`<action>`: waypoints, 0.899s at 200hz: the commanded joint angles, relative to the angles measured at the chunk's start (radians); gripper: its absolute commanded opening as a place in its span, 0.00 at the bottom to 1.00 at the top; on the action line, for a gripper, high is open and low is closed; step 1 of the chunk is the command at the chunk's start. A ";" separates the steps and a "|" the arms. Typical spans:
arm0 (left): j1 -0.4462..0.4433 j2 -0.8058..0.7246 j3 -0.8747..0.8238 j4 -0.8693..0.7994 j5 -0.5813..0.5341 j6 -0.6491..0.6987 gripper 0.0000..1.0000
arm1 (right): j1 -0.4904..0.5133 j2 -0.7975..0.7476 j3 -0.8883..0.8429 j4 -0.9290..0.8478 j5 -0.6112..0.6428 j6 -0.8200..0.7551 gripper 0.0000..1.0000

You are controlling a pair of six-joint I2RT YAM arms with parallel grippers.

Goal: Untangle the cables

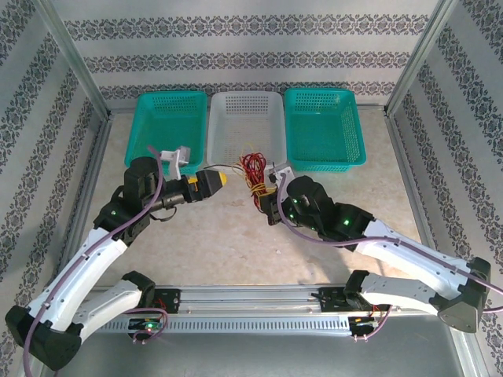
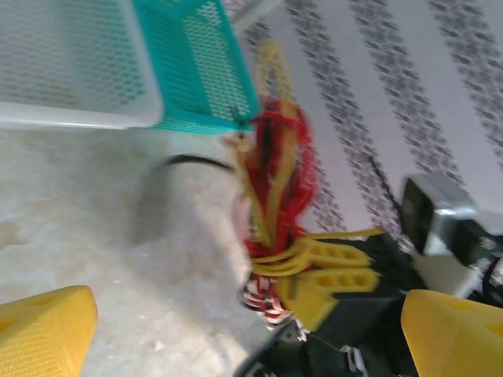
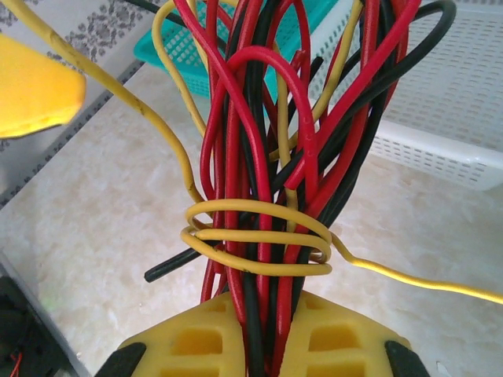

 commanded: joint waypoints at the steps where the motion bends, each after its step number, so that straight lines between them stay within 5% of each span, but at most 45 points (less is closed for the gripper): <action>1: -0.062 0.025 0.052 0.035 0.041 0.077 0.99 | 0.042 0.042 0.087 -0.039 -0.040 -0.084 0.03; 99: -0.106 0.120 0.098 -0.114 0.073 0.236 1.00 | 0.191 0.185 0.286 -0.162 0.020 -0.197 0.04; 157: -0.102 0.123 0.067 -0.090 0.049 0.185 0.79 | 0.216 0.204 0.295 -0.168 0.051 -0.218 0.03; 180: -0.089 0.121 0.035 -0.006 0.075 0.098 0.78 | 0.223 0.207 0.291 -0.171 0.061 -0.218 0.03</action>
